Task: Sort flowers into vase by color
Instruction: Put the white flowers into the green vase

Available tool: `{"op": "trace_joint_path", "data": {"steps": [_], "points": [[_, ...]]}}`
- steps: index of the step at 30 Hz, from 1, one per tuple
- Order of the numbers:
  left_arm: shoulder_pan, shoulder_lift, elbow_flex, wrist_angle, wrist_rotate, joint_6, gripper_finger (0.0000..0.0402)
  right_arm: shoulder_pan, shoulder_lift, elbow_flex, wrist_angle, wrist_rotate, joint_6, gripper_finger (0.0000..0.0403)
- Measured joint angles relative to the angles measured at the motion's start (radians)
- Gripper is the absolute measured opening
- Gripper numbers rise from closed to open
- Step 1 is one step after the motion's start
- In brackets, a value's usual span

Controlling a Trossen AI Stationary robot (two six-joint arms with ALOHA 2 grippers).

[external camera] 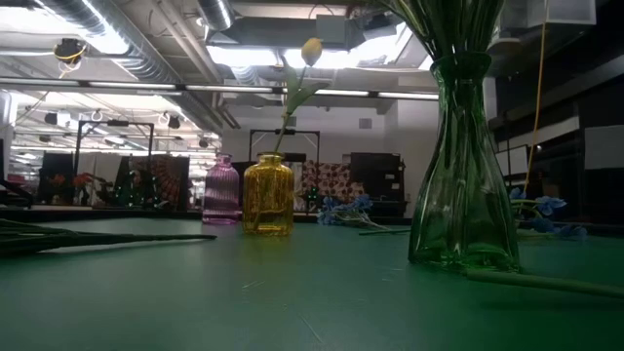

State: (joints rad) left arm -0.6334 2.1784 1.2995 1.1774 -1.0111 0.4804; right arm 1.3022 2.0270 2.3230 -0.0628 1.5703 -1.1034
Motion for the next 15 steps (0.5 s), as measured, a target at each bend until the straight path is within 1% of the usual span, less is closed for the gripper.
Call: {"op": "trace_joint_path", "data": {"steps": [10,15], "points": [[0.013,0.0,0.0,-0.129,-0.011,-0.123,0.0002,0.0,0.0,0.0,0.0,0.0,0.002,0.0152],[0.014,0.0,0.0,-0.184,-0.046,-0.17,0.0003,0.0,0.0,0.0,0.0,0.0,0.002,0.0152]]}}
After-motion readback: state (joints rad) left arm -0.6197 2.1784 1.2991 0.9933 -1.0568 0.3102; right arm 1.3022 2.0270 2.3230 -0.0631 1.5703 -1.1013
